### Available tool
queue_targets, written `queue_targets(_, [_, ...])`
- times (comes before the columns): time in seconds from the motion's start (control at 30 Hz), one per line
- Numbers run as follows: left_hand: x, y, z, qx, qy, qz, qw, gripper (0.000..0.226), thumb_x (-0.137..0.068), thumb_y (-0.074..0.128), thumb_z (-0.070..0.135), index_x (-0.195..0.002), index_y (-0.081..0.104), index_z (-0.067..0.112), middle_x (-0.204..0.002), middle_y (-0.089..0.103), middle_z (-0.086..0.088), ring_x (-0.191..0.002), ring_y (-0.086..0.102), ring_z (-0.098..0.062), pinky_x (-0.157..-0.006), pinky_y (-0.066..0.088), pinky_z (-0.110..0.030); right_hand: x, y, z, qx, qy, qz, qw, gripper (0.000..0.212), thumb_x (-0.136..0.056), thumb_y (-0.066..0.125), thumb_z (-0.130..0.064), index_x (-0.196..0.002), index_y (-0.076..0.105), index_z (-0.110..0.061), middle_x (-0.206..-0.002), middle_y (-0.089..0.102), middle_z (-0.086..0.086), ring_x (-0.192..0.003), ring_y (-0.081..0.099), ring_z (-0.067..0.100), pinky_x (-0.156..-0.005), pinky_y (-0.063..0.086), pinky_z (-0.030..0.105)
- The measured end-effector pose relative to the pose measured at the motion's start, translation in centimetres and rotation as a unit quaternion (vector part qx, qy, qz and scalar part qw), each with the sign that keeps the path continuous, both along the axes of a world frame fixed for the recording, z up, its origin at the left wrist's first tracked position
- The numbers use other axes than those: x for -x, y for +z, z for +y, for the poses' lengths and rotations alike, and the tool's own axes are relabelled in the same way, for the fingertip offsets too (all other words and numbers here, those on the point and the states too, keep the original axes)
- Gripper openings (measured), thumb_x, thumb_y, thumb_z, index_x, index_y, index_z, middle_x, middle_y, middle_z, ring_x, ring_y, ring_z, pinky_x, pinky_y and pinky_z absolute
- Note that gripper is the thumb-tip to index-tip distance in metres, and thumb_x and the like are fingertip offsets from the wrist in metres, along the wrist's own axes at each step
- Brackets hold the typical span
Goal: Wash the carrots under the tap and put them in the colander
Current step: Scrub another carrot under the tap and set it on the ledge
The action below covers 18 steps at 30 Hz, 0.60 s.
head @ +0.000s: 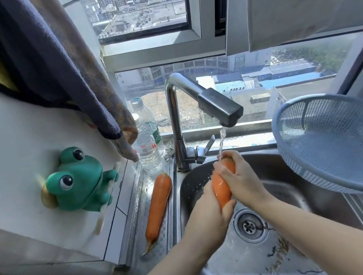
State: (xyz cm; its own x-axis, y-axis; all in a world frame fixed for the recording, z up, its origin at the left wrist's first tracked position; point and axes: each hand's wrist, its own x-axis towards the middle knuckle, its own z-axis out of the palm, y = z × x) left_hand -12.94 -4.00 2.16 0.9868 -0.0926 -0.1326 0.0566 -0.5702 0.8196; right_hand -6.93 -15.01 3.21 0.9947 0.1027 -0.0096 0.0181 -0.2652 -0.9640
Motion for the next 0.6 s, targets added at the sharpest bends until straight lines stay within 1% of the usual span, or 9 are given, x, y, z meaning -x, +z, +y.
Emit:
queue_targets(0.07, [-0.1,0.1,0.0,0.031,0.004,0.014,0.999,0.034,-0.094,0.055,0.040,-0.122,0.037,0.031,-0.086,0.059,0.010,-0.065,0.056,-0.005,-0.064,0.050,-0.026,-0.1,-0.2,0.4,-0.061,-0.047,-0.007,0.997,0.016,-0.100,0.045,-0.015,-0.092,0.055,-0.025,-0.085,0.059,-0.008,-0.075,0.057,0.004,-0.061,0.042,0.003])
queue_targets(0.17, [-0.7,0.3,0.2,0.129,0.033,0.090,0.987,0.037,-0.095,0.052,0.042,-0.122,0.037,0.023,-0.085,0.060,0.001,-0.057,0.061,-0.007,-0.052,0.048,-0.024,0.0,-0.2,0.7,-0.134,-0.078,0.037,0.987,0.031,-0.104,0.033,-0.018,-0.086,0.057,-0.022,-0.081,0.063,0.002,-0.068,0.061,0.004,-0.059,0.050,0.015])
queue_targets(0.23, [-1.1,0.5,0.2,0.231,0.064,0.149,0.960,0.038,-0.096,0.048,0.044,-0.122,0.038,0.017,-0.086,0.062,-0.003,-0.059,0.064,-0.011,-0.049,0.047,-0.023,0.3,-0.4,1.0,-0.167,-0.086,0.077,0.979,0.033,-0.104,0.031,-0.023,-0.088,0.059,-0.023,-0.088,0.065,0.008,-0.074,0.062,0.014,-0.065,0.052,0.027])
queue_targets(0.3, [-1.4,1.1,0.0,0.332,0.076,0.200,0.919,0.040,-0.097,0.046,0.045,-0.116,0.045,0.010,-0.079,0.065,-0.006,-0.057,0.063,-0.015,-0.048,0.047,-0.022,0.6,-0.5,1.3,-0.235,-0.095,0.127,0.959,0.033,-0.104,0.033,-0.026,-0.093,0.062,-0.018,-0.091,0.069,0.011,-0.076,0.065,0.020,-0.067,0.053,0.033])
queue_targets(0.37, [-1.5,1.7,-0.2,0.380,0.078,0.243,0.889,0.047,-0.096,0.044,0.050,-0.099,0.057,0.005,-0.068,0.063,-0.007,-0.052,0.058,-0.014,-0.047,0.048,-0.023,1.0,-0.8,1.5,-0.268,-0.098,0.155,0.946,0.032,-0.104,0.035,-0.027,-0.099,0.065,-0.017,-0.094,0.072,0.011,-0.080,0.067,0.022,-0.069,0.054,0.036])
queue_targets(0.43, [-1.5,1.8,0.0,0.364,0.083,0.287,0.882,0.061,-0.092,0.040,0.062,-0.085,0.063,0.005,-0.064,0.062,-0.007,-0.051,0.057,-0.015,-0.048,0.049,-0.024,1.4,-1.3,1.2,-0.251,-0.087,0.155,0.952,0.033,-0.104,0.035,-0.027,-0.098,0.066,-0.019,-0.096,0.072,0.013,-0.079,0.066,0.023,-0.069,0.051,0.037])
queue_targets(0.47, [-1.4,1.6,0.1,0.346,0.088,0.299,0.885,0.068,-0.091,0.036,0.066,-0.086,0.063,0.004,-0.065,0.062,-0.008,-0.051,0.057,-0.016,-0.048,0.048,-0.025,1.5,-1.6,0.9,-0.237,-0.074,0.150,0.957,0.034,-0.104,0.034,-0.027,-0.097,0.067,-0.021,-0.098,0.072,0.013,-0.078,0.066,0.023,-0.067,0.050,0.035])
queue_targets(0.53, [-1.4,0.9,0.1,0.302,0.109,0.302,0.897,0.072,-0.096,0.024,0.062,-0.096,0.062,0.001,-0.066,0.064,-0.010,-0.049,0.059,-0.016,-0.046,0.047,-0.025,1.9,-1.9,0.1,-0.203,-0.029,0.139,0.969,0.031,-0.103,0.034,-0.025,-0.100,0.065,-0.023,-0.103,0.071,0.009,-0.085,0.067,0.021,-0.068,0.052,0.031])
queue_targets(0.6, [-1.4,0.6,-0.1,0.221,0.120,0.261,0.932,0.065,-0.101,0.018,0.052,-0.107,0.058,0.002,-0.072,0.065,-0.013,-0.048,0.060,-0.016,-0.045,0.047,-0.025,2.4,-2.0,-0.1,-0.154,0.026,0.132,0.979,0.016,-0.100,0.044,-0.024,-0.106,0.058,-0.029,-0.107,0.066,0.003,-0.090,0.065,0.019,-0.069,0.054,0.029])
